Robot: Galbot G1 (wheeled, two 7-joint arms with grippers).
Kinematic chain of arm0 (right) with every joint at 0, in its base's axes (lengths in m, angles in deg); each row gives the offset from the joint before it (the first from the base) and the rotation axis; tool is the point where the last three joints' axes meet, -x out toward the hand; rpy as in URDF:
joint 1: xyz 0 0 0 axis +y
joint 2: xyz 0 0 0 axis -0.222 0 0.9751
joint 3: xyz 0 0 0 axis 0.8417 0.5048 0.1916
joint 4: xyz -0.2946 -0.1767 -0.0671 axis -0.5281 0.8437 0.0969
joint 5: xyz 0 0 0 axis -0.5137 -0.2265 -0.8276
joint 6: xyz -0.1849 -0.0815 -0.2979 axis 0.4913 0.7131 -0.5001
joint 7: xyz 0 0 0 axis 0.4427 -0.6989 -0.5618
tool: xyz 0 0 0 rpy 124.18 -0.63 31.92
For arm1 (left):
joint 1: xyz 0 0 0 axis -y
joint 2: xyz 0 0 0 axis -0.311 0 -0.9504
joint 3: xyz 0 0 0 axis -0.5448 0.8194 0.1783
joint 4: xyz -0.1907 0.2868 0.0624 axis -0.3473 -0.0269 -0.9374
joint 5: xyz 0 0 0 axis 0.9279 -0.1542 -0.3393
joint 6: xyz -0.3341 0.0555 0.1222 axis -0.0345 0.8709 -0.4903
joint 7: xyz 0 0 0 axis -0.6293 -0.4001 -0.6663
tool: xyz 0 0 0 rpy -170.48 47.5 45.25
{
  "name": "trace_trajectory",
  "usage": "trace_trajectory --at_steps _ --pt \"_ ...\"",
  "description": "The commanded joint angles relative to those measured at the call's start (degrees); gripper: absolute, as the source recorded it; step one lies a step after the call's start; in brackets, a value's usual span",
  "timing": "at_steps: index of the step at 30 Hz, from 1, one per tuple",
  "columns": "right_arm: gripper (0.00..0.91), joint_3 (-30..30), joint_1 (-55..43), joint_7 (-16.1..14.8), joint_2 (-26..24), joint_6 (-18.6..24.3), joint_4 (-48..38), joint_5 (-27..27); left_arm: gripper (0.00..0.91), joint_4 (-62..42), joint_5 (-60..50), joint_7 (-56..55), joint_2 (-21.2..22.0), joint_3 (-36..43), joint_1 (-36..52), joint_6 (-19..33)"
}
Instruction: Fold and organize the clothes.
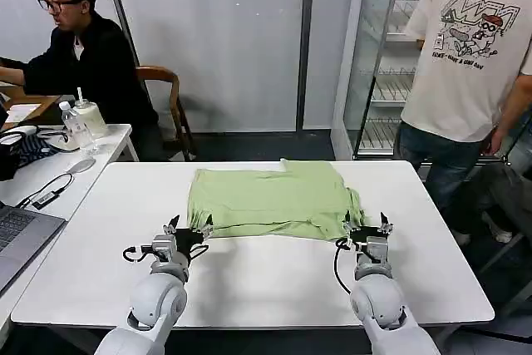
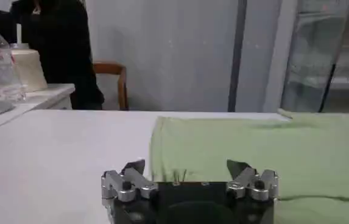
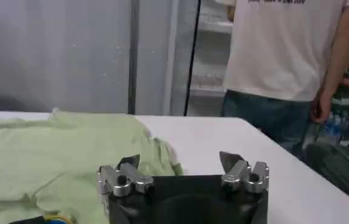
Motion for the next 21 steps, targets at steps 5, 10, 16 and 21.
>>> trace_trajectory --at_steps 5,10,16,21 --pt "0.907 0.05 0.19 -0.43 0.44 1.01 -4.51 1.76 0.907 -5.29 0.27 -0.15 0.42 1.90 0.22 0.46" --pt "0.907 0.48 -0.37 -0.53 0.64 0.97 -4.86 1.77 0.907 -7.92 0.32 -0.19 0.43 2.49 1.05 0.95" --pt "0.907 0.94 -0.69 -0.70 0.87 0.87 -5.17 1.83 0.907 -8.67 0.38 -0.13 0.16 2.31 1.38 1.45" --pt "0.907 1.36 -0.60 -0.70 1.29 0.84 -5.29 1.76 0.907 -9.34 0.72 -0.13 -0.19 1.98 1.57 1.78"
